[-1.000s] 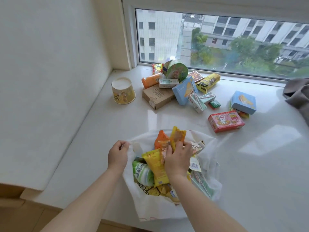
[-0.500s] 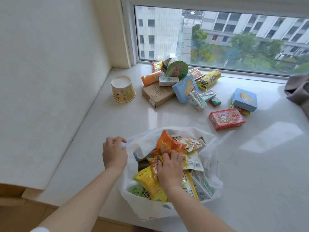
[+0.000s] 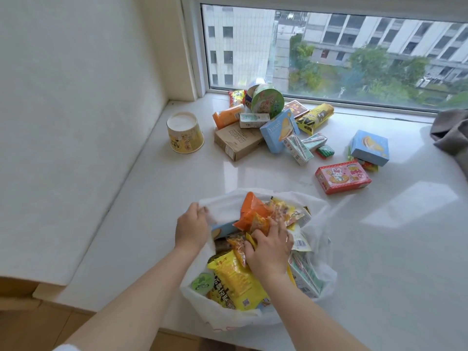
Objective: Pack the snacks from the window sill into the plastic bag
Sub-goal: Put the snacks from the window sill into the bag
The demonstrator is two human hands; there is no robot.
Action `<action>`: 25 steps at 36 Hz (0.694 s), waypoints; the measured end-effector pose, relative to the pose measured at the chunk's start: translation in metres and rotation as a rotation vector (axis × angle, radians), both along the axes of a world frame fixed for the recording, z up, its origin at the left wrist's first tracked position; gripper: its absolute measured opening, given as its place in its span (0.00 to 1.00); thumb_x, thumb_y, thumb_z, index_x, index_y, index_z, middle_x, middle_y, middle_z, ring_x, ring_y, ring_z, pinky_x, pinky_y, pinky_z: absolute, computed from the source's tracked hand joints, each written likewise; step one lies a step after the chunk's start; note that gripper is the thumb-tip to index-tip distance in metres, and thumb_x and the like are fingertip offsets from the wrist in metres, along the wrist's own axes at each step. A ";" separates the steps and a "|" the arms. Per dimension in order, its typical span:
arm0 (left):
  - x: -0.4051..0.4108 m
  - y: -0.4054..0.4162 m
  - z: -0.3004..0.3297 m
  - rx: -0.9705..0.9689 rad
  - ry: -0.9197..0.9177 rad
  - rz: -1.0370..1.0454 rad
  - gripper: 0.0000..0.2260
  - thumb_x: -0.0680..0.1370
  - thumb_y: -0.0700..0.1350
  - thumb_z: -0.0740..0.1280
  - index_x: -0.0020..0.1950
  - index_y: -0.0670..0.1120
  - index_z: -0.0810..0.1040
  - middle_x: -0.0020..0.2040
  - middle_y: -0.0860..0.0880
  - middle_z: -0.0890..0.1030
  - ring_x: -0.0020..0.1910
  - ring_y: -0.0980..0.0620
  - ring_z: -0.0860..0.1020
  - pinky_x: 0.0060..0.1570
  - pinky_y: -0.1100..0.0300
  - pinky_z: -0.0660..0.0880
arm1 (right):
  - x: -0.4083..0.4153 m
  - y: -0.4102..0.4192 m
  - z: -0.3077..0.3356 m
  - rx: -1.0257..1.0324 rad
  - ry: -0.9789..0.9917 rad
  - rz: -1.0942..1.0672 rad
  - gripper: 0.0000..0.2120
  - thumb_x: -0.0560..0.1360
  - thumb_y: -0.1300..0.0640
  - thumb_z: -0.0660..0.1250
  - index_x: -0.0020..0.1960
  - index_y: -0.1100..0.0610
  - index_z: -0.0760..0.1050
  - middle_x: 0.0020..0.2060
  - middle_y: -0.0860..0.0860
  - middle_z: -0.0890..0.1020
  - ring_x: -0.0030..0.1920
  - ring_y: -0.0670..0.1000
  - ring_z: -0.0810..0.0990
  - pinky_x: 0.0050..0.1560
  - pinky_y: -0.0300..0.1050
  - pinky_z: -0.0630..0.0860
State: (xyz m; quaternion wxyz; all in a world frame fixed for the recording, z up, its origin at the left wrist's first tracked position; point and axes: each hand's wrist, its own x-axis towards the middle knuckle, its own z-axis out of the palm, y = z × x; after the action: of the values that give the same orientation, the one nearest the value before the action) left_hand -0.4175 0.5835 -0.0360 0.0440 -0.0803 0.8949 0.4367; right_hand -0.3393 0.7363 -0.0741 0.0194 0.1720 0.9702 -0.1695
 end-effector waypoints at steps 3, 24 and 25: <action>-0.010 0.000 0.020 0.144 0.010 0.091 0.12 0.81 0.42 0.55 0.38 0.48 0.72 0.35 0.50 0.74 0.34 0.52 0.74 0.33 0.68 0.68 | -0.003 0.001 0.001 -0.041 -0.072 0.013 0.13 0.76 0.44 0.59 0.55 0.48 0.76 0.70 0.57 0.64 0.73 0.57 0.56 0.70 0.56 0.53; -0.023 0.074 0.045 0.701 -0.259 -0.108 0.22 0.76 0.38 0.66 0.68 0.50 0.66 0.65 0.42 0.74 0.52 0.46 0.82 0.49 0.48 0.79 | -0.020 0.042 0.018 -0.279 0.475 -0.239 0.06 0.73 0.60 0.61 0.48 0.59 0.74 0.48 0.54 0.74 0.49 0.55 0.72 0.50 0.49 0.69; -0.023 0.075 0.041 0.675 -0.293 -0.110 0.26 0.77 0.39 0.66 0.71 0.52 0.62 0.70 0.42 0.69 0.55 0.44 0.80 0.54 0.44 0.77 | -0.021 0.055 0.013 -0.281 0.402 -0.414 0.09 0.73 0.60 0.62 0.53 0.59 0.73 0.52 0.55 0.73 0.54 0.56 0.71 0.53 0.50 0.67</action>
State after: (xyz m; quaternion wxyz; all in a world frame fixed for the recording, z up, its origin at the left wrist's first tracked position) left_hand -0.4408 0.6582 0.0051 0.2189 -0.0748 0.6878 0.6880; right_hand -0.3599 0.7909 -0.0607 -0.1842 0.3242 0.8662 -0.3327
